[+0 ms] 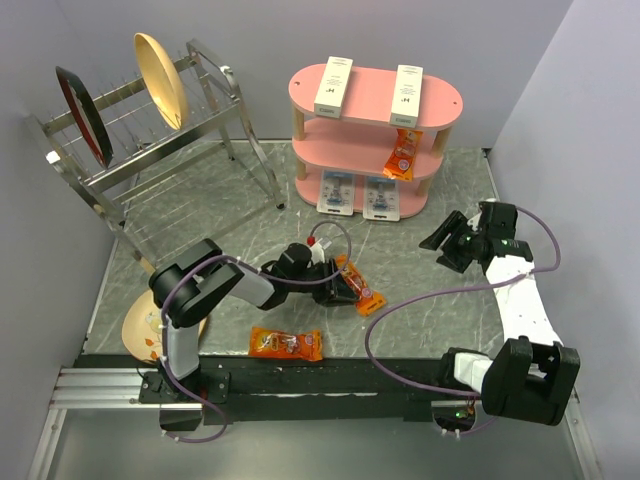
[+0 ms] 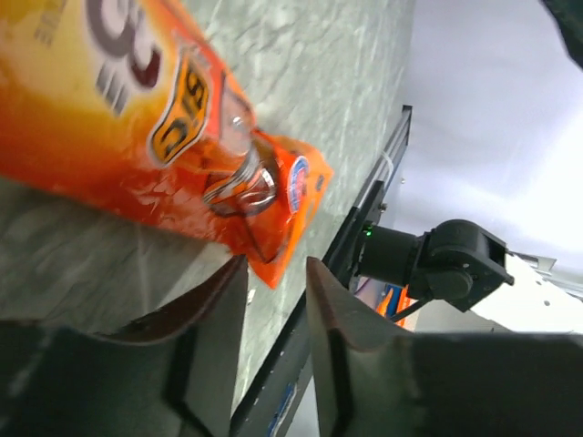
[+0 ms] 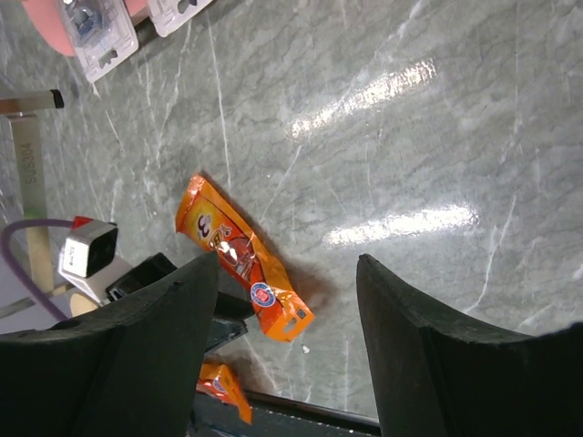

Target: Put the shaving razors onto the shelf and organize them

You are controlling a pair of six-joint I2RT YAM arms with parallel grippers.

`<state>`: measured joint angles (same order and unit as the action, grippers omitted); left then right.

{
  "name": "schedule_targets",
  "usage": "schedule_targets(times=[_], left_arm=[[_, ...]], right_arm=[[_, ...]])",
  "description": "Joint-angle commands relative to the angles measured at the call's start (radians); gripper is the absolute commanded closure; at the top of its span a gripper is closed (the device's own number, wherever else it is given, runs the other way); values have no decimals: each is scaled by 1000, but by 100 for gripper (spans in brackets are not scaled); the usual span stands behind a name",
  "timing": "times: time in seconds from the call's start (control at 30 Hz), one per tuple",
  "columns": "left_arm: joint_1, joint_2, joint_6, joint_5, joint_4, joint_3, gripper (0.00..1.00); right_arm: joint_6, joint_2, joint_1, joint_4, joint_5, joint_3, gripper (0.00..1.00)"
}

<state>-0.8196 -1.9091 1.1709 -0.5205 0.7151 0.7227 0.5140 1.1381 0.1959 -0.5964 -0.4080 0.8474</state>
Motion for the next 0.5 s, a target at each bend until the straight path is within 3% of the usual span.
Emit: schedule_targets(times=[0.0, 0.1, 0.3, 0.47], left_arm=[[17, -2, -19, -35, 5, 46, 59], [16, 25, -54, 2, -111, 69, 31], [-18, 100, -8, 46, -17, -58, 28], [-53, 114, 36, 86, 73, -108, 26]], right_arm=[[-28, 9, 10, 21, 14, 47, 31], [-43, 20, 11, 21, -11, 51, 31], [-60, 32, -22, 27, -83, -27, 39], [-20, 77, -225, 78, -31, -122, 63]])
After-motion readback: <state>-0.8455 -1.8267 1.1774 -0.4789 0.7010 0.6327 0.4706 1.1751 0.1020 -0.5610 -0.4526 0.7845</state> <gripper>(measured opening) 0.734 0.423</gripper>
